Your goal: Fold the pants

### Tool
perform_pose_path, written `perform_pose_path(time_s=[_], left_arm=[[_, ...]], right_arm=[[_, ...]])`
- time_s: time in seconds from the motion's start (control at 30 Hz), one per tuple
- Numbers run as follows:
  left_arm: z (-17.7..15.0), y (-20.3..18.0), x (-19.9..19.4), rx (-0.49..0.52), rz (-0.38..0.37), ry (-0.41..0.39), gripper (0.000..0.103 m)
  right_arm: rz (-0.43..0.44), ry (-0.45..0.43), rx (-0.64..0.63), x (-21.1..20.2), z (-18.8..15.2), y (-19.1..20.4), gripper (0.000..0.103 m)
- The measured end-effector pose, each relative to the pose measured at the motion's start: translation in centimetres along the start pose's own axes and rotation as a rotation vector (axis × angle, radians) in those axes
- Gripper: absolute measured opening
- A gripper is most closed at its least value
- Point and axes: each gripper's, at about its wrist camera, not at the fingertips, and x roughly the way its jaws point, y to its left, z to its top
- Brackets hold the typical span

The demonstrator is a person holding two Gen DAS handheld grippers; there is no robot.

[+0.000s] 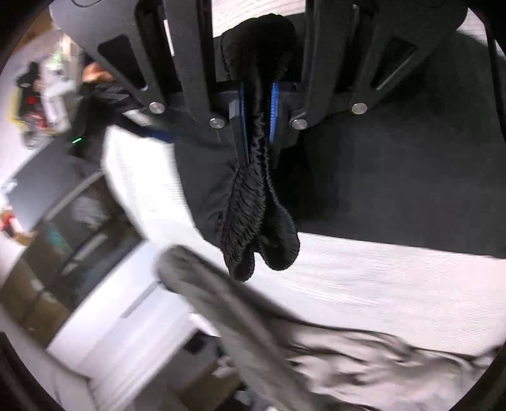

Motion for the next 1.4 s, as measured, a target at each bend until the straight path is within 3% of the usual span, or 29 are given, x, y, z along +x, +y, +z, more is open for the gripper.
perform_pose_path(time_s=[0.1,0.17,0.23,0.4,0.5,0.63,0.77,0.87,0.9,0.97,1.07,1.2,1.3,1.4], left_arm=[[-0.7,3.7,0.0,-0.031,0.13,0.028,0.009],[-1.4,7.0,0.1,-0.112,0.115,0.062,0.016],[-1.9,7.8,-0.1,-0.122,0.098,0.071,0.021],[-1.8,6.2,-1.1,-0.031,0.122,0.083,0.022],[-1.3,6.5,-2.1,-0.015,0.138,0.09,0.029],[-0.8,5.5,-3.7,0.015,0.196,0.014,0.039],[-0.6,4.1,-5.1,0.046,0.213,-0.061,0.049],[-0.5,2.2,-4.4,0.071,0.172,-0.065,0.054],[-0.6,1.3,-3.8,0.081,0.16,-0.055,0.054],[-0.9,-0.7,-2.2,0.109,0.133,-0.024,0.054],[-1.8,-3.4,0.4,0.166,0.107,0.022,0.054],[-3.1,-6.1,2.7,0.241,0.113,0.06,0.055],[-4.0,-7.3,3.9,0.253,0.098,0.098,0.055],[-5.7,-10.0,5.5,0.296,0.031,0.14,0.055]], right_arm=[[-0.007,0.042,-0.017,1.2,0.1,0.7,0.087],[-0.013,0.056,-0.043,2.2,0.4,1.6,0.087],[-0.036,0.066,-0.065,2.6,0.3,2.1,0.087],[-0.027,0.061,-0.046,3.2,0.9,2.5,0.087],[-0.051,0.084,-0.061,2.8,0.4,2.2,0.087],[-0.087,0.116,-0.111,1.0,-0.8,2.4,0.087],[-0.03,0.122,-0.074,0.1,-1.7,3.2,0.086],[0.036,0.135,0.044,0.4,-2.3,2.3,0.075],[0.054,0.125,0.079,0.2,-2.4,2.0,0.067],[0.078,0.123,0.149,0.1,-2.4,1.5,0.034],[0.065,0.107,0.174,-0.4,-2.9,1.5,0.02],[0.085,0.098,0.134,-3.1,-3.6,1.7,0.016],[0.046,0.181,0.025,-3.1,-5.0,2.1,0.016],[0.089,0.169,0.022,-3.8,-5.2,1.4,0.019]])
